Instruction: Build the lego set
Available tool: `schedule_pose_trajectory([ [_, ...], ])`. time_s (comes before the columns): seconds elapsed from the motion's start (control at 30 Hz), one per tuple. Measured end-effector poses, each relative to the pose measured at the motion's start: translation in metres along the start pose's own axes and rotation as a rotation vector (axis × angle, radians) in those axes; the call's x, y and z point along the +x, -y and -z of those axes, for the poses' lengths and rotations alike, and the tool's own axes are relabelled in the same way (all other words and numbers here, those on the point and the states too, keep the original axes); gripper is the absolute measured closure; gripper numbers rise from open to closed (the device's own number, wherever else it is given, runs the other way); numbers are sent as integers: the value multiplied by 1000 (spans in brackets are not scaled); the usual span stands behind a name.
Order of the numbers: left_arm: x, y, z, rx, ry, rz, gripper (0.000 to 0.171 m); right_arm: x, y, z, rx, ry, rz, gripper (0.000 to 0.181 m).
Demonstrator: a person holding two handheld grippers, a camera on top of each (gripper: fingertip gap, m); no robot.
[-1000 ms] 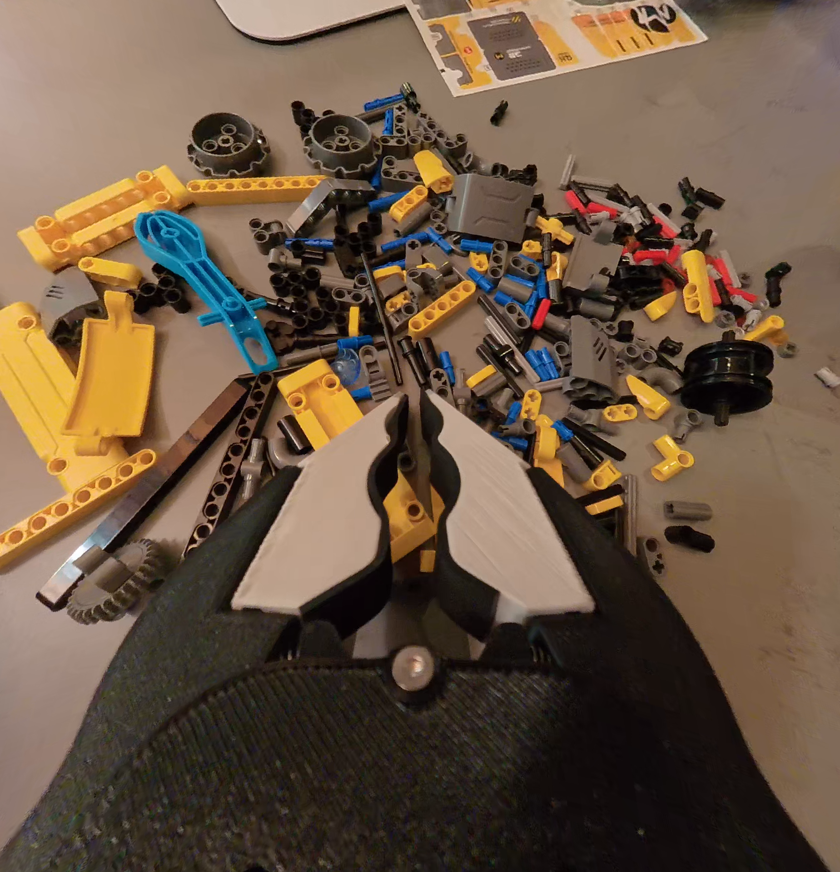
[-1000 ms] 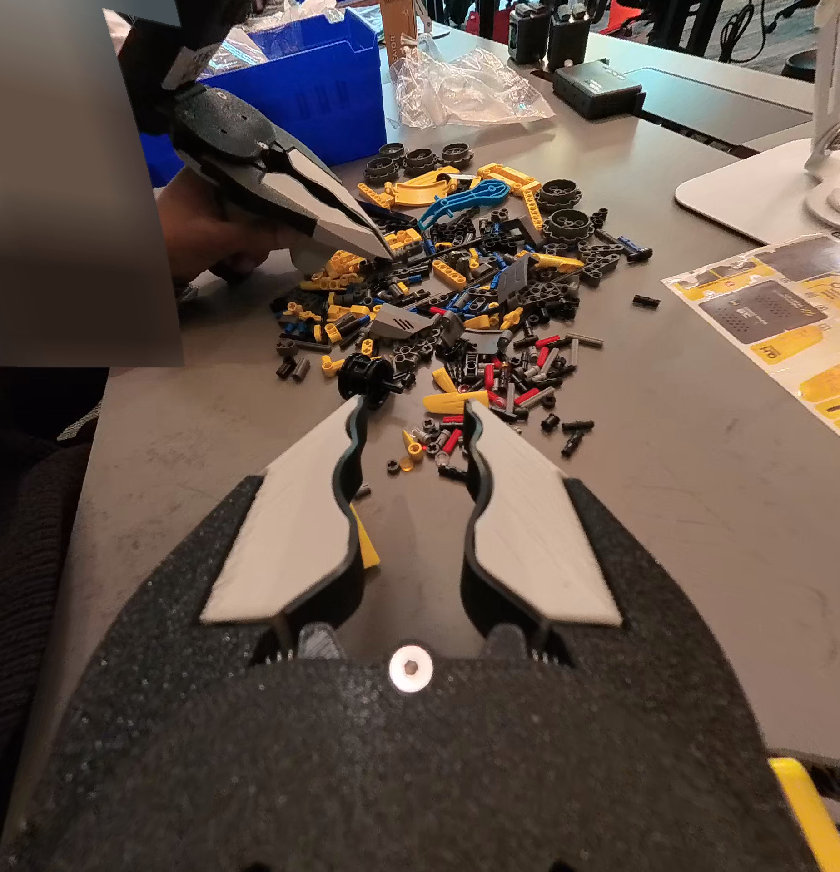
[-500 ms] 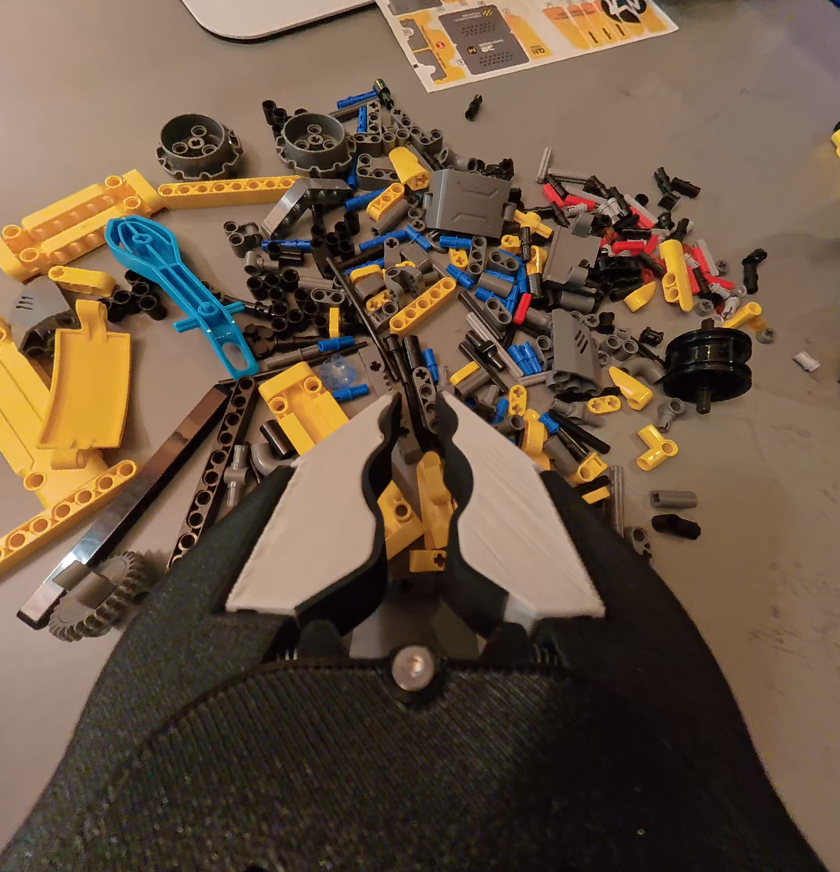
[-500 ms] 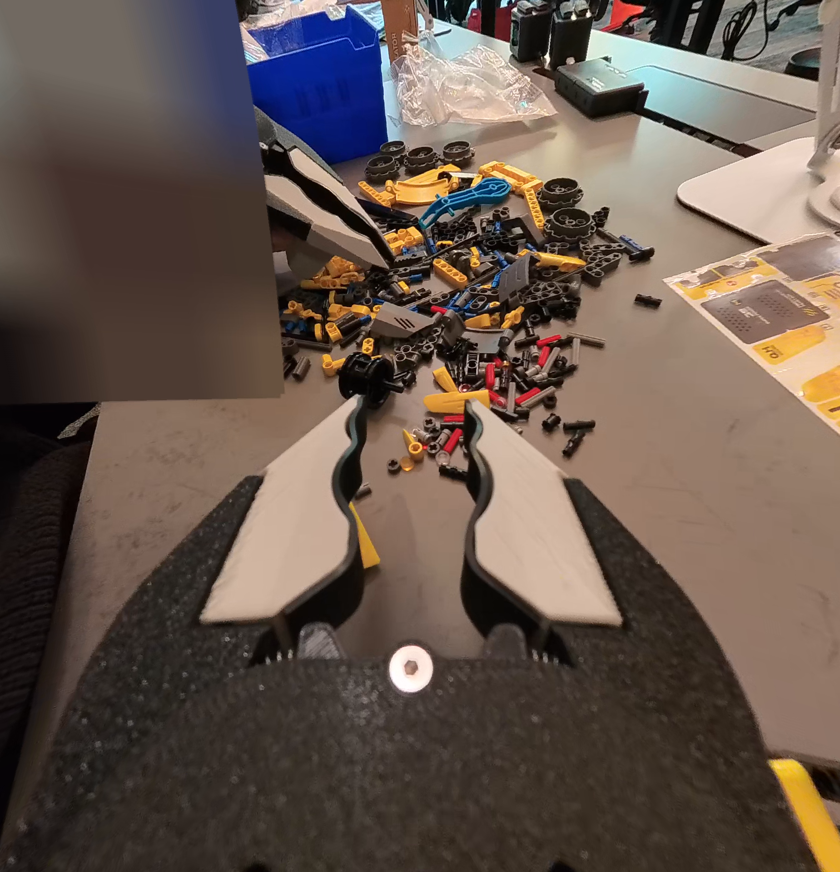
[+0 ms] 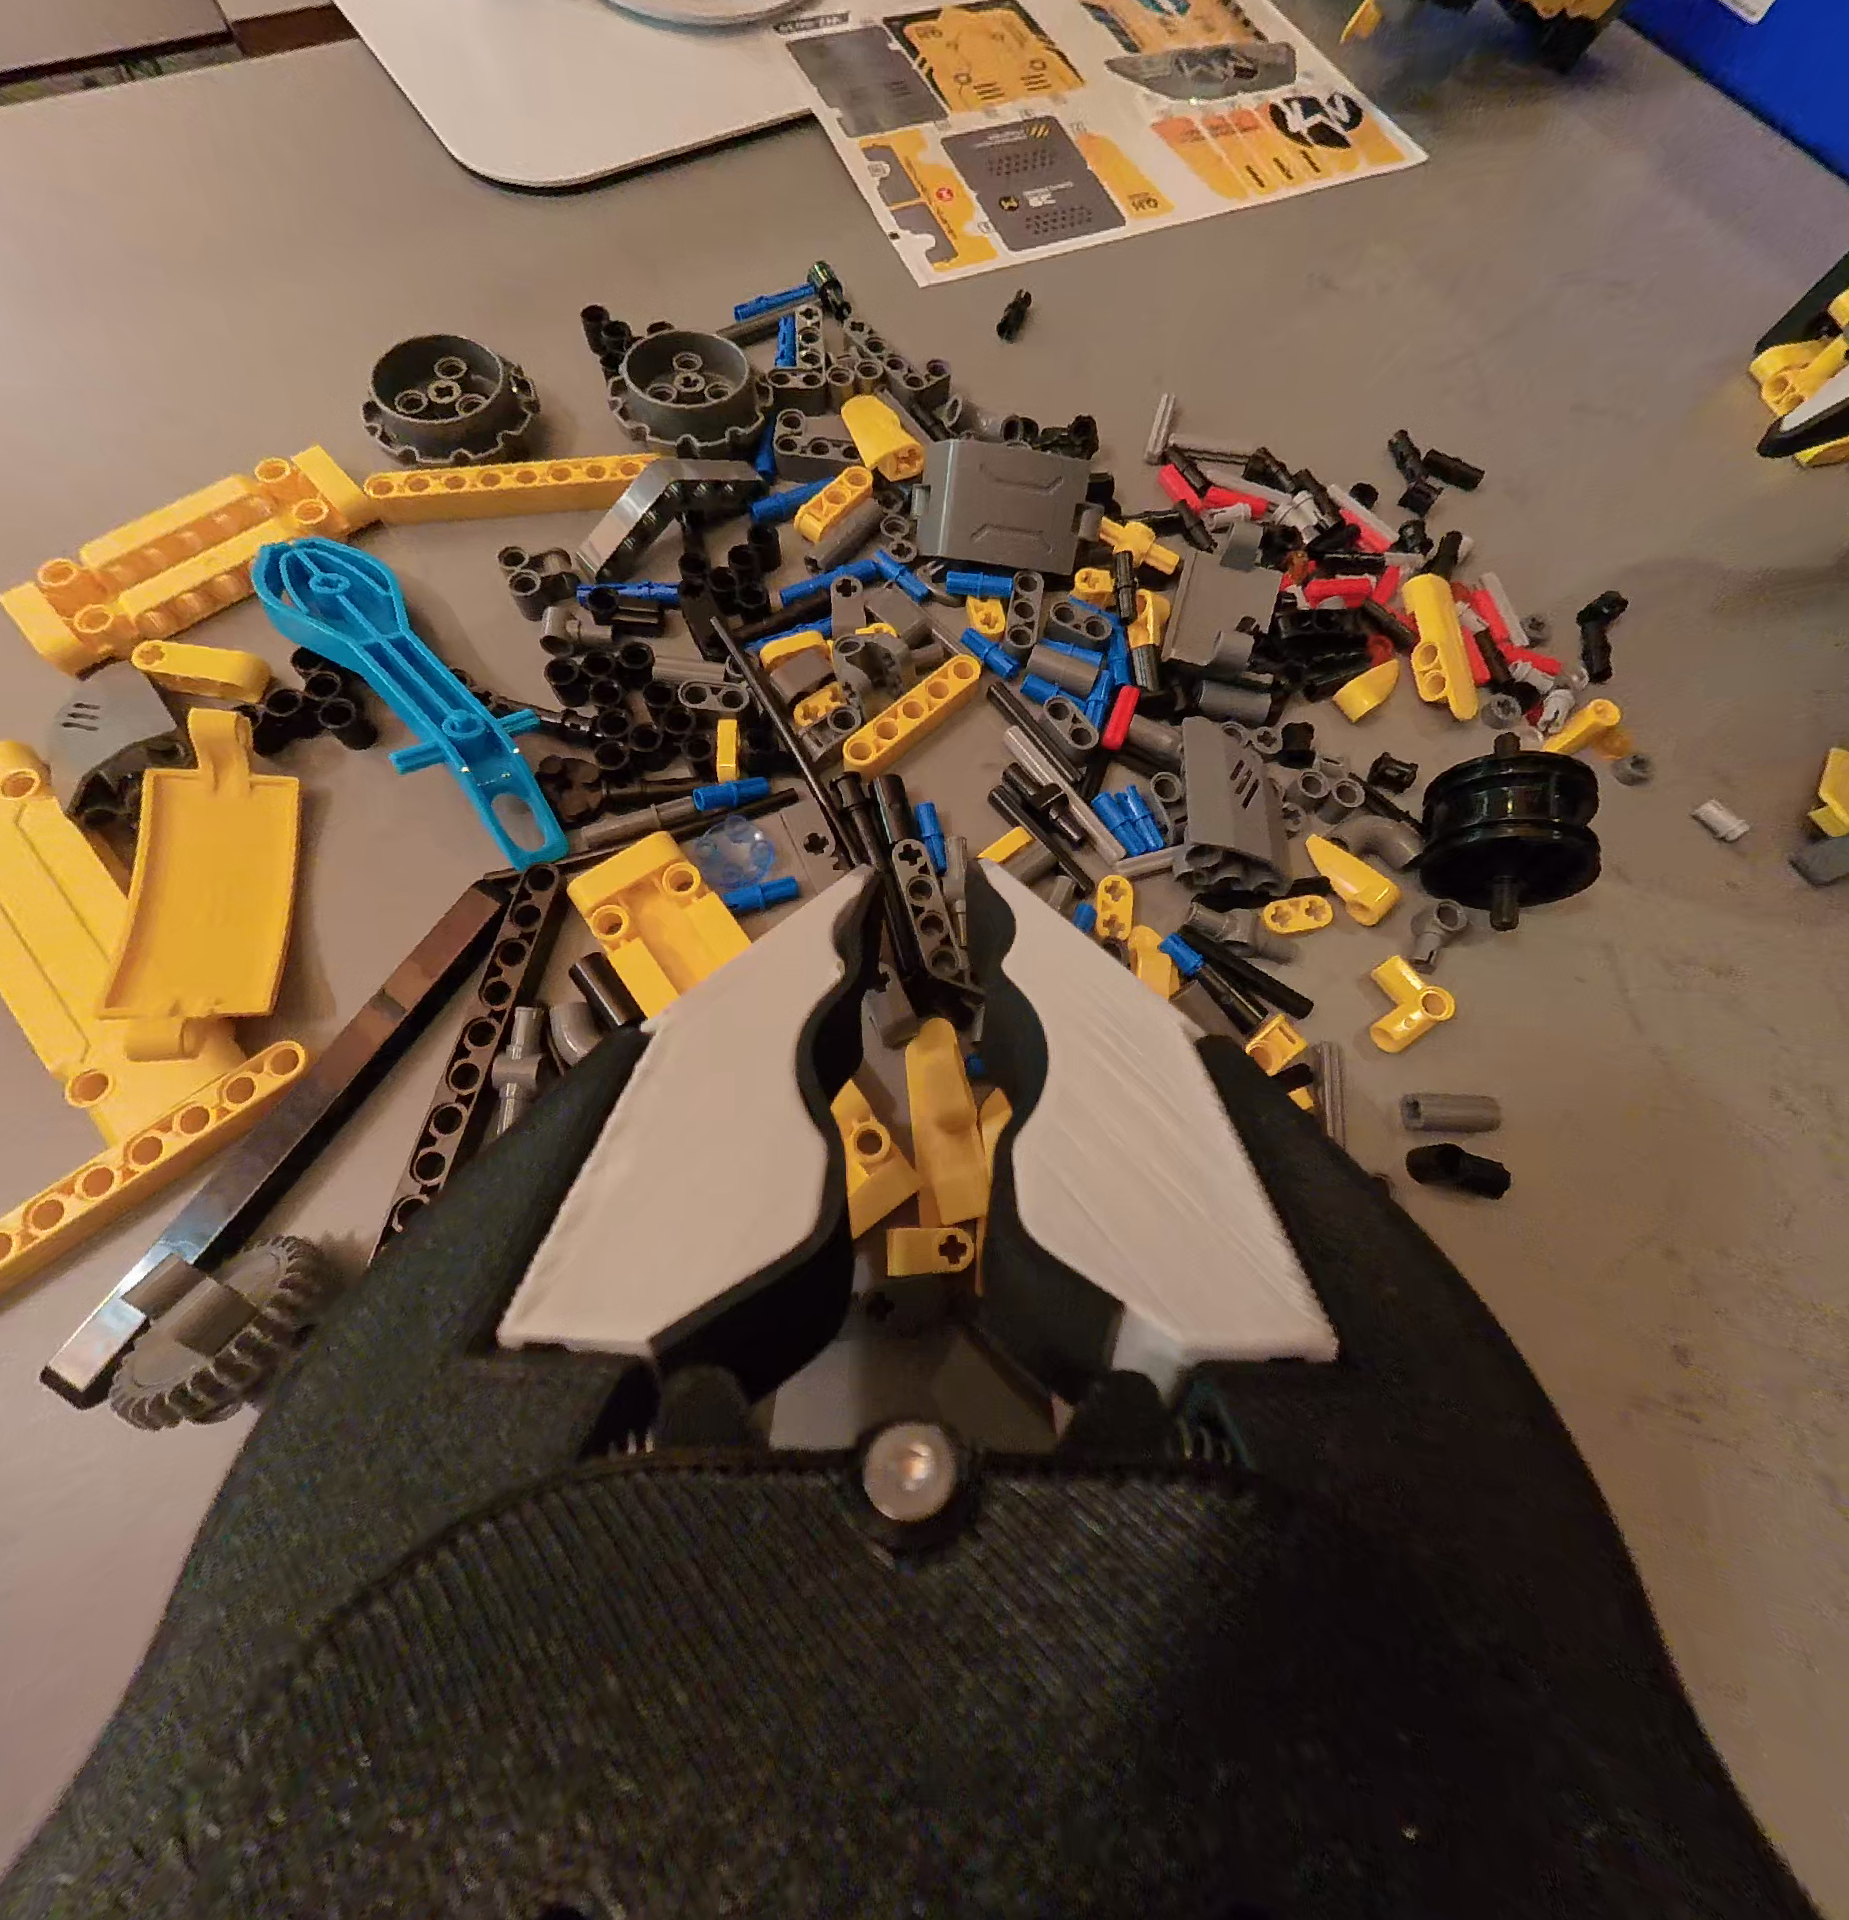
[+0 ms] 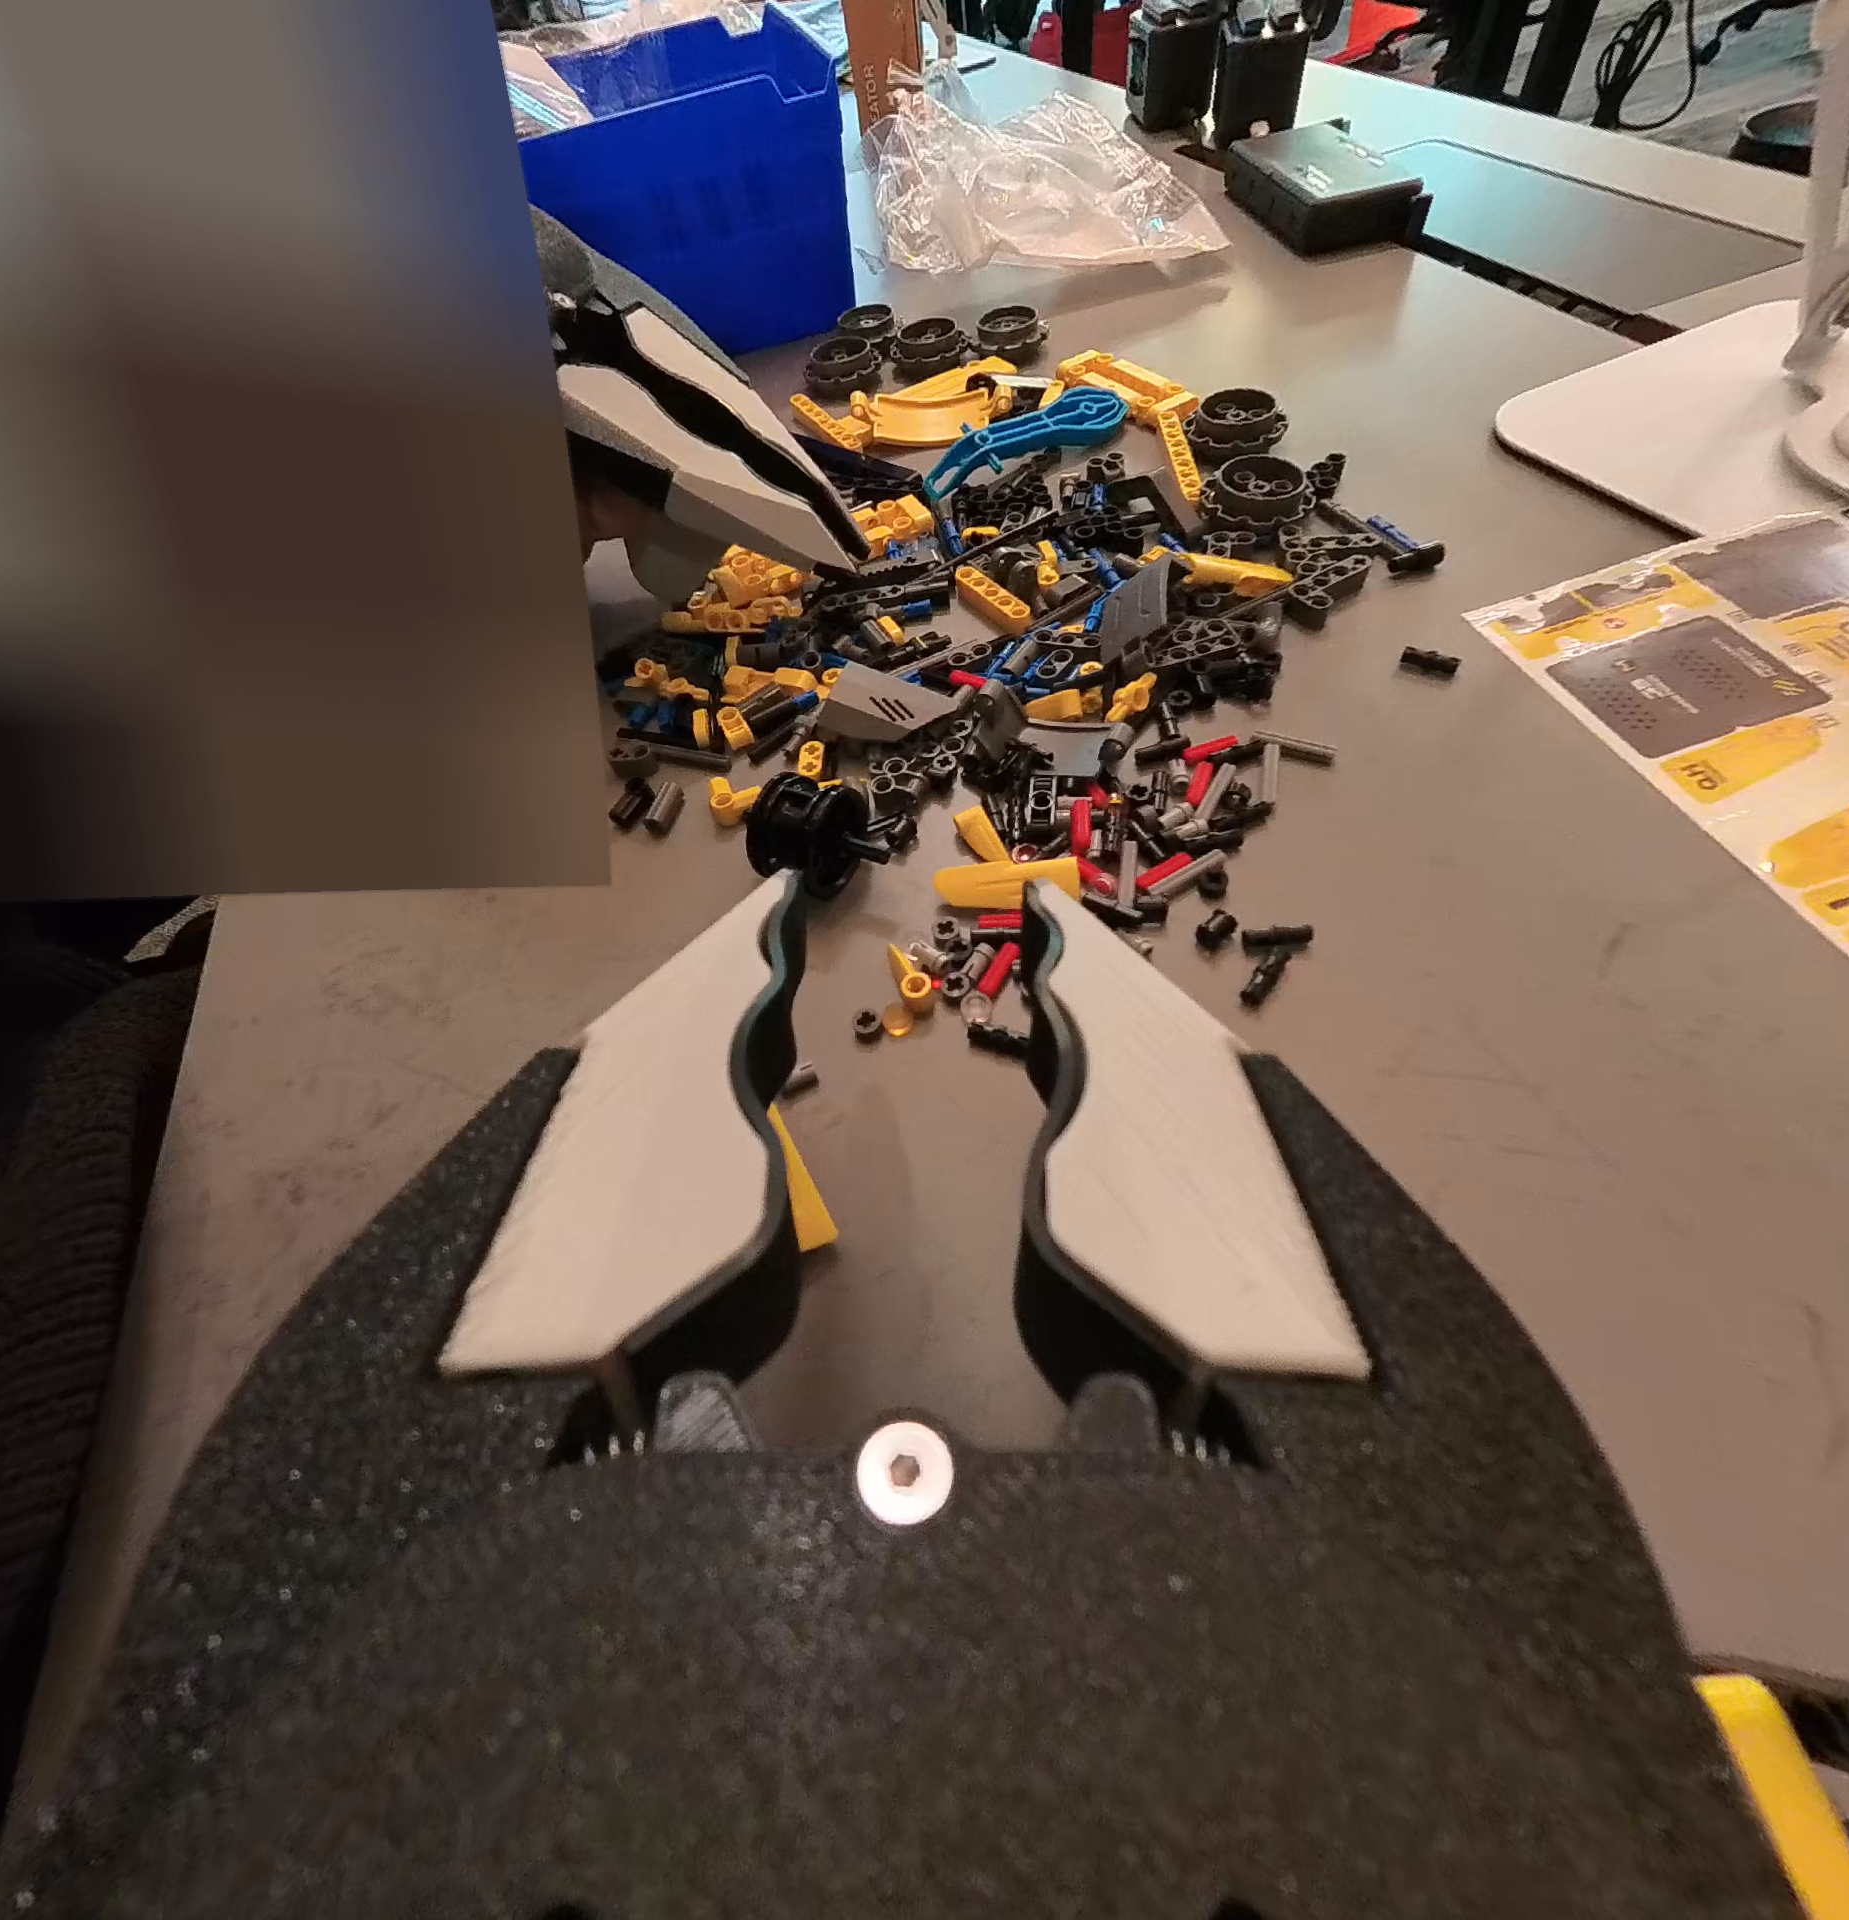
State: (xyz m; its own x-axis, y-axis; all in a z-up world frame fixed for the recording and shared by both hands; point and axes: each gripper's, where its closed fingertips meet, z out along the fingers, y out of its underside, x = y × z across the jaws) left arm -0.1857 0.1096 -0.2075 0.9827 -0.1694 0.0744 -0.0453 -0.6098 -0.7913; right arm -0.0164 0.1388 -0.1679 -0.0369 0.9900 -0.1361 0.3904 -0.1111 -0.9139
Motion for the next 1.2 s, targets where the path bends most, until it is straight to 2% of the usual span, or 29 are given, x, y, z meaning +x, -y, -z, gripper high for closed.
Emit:
schedule_pose_trajectory([
  [0.83, 0, 3, 0, 19, 10, -7, 153, 0, -2, -2, -19, -8, 11, 140],
  [0.93, -2, 7, 1, 40, 17, -4, 152, 9, 16, -8, 55, -61, -52, 139],
  [1.03, -4, 12, 4, 75, 38, -13, 151, 5, 57, -15, 179, 10, -204, 136],
  [1.1, -2, 16, 6, 102, 33, -20, 150, 13, 74, -23, 193, -1, -209, 136],
  [1.13, -1, 17, 7, 112, 22, -20, 149, 23, 77, -29, 174, -40, -190, 139],
  [1.2, 1, 17, 8, 120, 2, -14, 149, 44, 82, -43, 121, -133, -128, 163],
])
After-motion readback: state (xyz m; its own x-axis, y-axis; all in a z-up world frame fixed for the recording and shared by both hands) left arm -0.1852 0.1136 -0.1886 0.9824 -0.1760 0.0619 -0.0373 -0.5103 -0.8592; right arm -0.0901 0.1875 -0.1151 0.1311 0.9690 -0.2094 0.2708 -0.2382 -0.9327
